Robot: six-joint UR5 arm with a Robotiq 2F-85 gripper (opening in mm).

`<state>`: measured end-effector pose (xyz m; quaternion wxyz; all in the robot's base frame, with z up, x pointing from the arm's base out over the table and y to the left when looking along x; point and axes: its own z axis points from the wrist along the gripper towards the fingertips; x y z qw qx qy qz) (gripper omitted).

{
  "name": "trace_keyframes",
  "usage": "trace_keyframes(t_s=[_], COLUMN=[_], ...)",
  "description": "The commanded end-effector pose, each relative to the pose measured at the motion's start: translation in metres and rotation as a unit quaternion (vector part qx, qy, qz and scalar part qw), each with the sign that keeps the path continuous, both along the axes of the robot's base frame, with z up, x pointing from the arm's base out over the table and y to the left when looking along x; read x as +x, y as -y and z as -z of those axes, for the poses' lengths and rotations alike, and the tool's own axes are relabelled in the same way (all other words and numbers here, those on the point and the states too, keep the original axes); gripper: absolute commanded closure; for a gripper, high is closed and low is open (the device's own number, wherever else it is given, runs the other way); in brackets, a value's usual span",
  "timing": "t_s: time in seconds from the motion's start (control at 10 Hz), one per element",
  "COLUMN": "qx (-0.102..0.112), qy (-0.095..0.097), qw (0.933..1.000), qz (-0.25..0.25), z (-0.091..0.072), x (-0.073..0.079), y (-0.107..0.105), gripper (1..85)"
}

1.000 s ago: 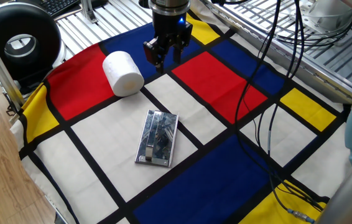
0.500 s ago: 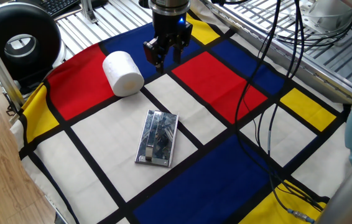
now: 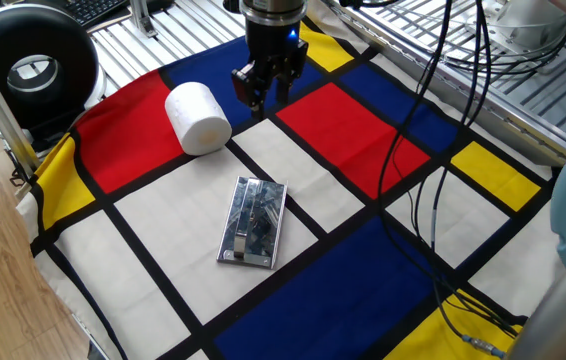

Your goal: Put the toilet paper on its holder

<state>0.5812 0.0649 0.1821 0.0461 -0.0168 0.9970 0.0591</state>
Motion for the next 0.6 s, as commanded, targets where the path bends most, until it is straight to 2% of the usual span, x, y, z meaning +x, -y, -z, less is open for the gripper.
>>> trace_keyframes(t_s=[0.0, 0.3, 0.5], qx=[0.014, 0.021, 0.022], qy=[-0.004, 0.0, 0.0], qw=[0.9999, 0.9997, 0.9997], qz=[0.008, 0.008, 0.013], z=[-0.002, -0.003, -0.008], x=[-0.001, 0.0, 0.013], y=[-0.006, -0.01, -0.016], gripper=[35.7, 34.3, 32.7])
